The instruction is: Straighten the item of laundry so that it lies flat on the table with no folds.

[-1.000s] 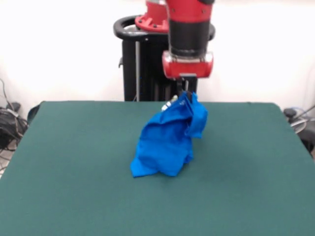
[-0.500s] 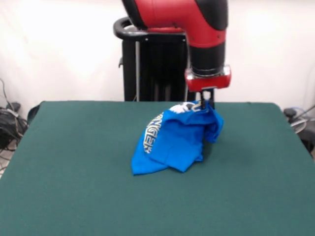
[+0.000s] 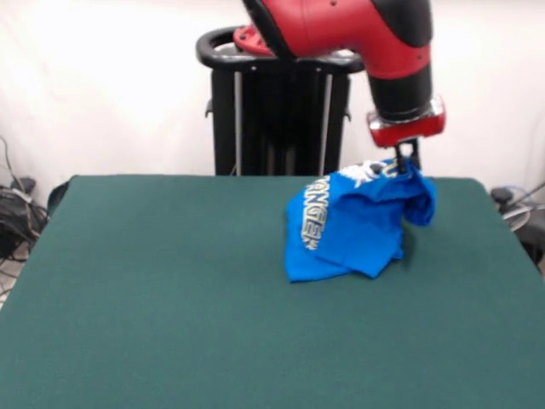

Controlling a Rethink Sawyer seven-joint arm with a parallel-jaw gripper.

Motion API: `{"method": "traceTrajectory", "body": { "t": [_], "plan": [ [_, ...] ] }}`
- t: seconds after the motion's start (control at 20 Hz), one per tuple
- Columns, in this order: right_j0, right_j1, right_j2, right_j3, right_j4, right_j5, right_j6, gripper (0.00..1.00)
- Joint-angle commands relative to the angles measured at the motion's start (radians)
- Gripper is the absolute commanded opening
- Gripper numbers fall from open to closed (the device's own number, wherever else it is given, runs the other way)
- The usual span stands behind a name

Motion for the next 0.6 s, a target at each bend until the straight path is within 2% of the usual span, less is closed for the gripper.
{"method": "traceTrajectory", "body": {
  "t": [0.05,0.3,0.35,0.6],
  "plan": [
    [-0.026,-0.009,0.195,0.074,0.102,-0.058,0.266,0.00],
    [0.011,-0.068,0.131,0.069,0.104,-0.057,0.276,0.00],
    [0.019,-0.080,0.118,0.069,0.105,-0.057,0.278,1.00],
    [-0.050,-0.268,0.145,0.045,0.160,0.212,0.201,1.00]
  ]
}}
